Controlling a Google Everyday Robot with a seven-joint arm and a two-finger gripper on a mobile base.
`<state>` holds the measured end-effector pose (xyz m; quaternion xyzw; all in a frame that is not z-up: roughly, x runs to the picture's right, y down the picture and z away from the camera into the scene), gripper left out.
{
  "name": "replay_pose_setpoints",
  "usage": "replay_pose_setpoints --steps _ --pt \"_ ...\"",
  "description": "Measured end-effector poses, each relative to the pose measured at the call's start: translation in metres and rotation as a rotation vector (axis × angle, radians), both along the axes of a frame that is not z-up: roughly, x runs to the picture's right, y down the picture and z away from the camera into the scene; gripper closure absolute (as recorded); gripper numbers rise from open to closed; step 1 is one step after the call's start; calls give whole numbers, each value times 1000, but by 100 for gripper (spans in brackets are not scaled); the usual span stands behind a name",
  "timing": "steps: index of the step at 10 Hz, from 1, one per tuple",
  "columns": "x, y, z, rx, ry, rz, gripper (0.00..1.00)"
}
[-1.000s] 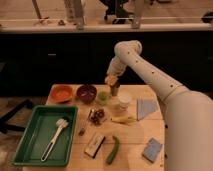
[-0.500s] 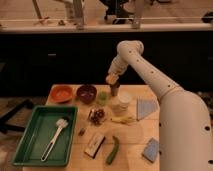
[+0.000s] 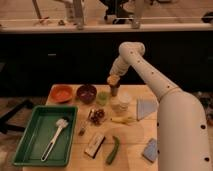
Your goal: Place apple in metal cup
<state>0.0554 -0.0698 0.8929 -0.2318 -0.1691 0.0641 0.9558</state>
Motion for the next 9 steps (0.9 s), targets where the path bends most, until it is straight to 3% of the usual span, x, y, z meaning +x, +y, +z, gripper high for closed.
replay_pose_setpoints --steps 9 --pt "6 3 13 -15 7 19 100"
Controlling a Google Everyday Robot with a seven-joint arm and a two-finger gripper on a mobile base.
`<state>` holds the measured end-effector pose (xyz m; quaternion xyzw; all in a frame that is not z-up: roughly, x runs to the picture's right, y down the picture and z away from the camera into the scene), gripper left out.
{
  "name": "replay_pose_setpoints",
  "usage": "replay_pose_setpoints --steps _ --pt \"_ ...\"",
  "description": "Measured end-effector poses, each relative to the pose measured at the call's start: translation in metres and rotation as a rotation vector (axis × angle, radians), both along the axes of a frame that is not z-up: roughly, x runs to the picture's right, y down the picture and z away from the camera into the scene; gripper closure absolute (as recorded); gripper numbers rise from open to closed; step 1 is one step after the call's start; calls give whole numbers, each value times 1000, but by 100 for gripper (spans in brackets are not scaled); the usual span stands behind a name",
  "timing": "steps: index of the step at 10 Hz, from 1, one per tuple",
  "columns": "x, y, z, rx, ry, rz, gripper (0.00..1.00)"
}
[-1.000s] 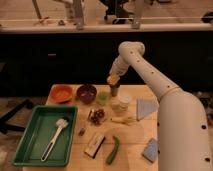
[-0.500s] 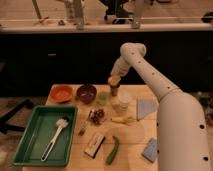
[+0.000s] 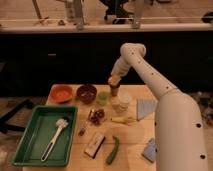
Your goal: Place apple in metal cup
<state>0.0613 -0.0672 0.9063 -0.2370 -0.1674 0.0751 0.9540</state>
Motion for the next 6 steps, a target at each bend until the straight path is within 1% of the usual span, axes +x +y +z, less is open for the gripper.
replay_pose_setpoints --steps 5,6 --pt "-2 2 10 -9 2 -4 100" --pt "-2 2 12 -12 2 -5 99"
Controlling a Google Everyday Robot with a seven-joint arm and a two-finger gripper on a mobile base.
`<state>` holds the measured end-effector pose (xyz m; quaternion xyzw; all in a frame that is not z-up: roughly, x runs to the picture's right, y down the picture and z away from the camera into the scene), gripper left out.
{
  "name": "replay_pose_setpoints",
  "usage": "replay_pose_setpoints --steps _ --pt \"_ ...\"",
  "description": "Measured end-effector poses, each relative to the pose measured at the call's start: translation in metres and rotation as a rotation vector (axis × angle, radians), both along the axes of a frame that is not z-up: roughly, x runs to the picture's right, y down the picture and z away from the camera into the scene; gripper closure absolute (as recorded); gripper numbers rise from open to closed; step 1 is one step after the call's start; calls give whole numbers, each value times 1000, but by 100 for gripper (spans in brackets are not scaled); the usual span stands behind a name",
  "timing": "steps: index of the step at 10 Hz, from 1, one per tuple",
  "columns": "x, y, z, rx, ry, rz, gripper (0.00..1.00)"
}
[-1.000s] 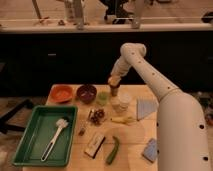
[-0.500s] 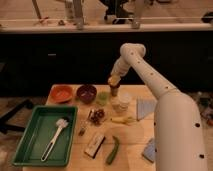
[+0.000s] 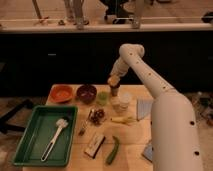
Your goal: Place apple in metal cup
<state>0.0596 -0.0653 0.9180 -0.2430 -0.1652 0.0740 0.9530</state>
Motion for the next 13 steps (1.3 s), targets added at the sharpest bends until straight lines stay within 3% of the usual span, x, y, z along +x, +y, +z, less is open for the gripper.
replay_pose_setpoints --steps 2,3,10,13 --pt "0 0 1 -5 -3 -4 96" --pt "0 0 1 -5 -2 -4 90" --pt "1 0 2 -6 -1 -4 22" --pt "1 1 2 -7 -1 -4 20"
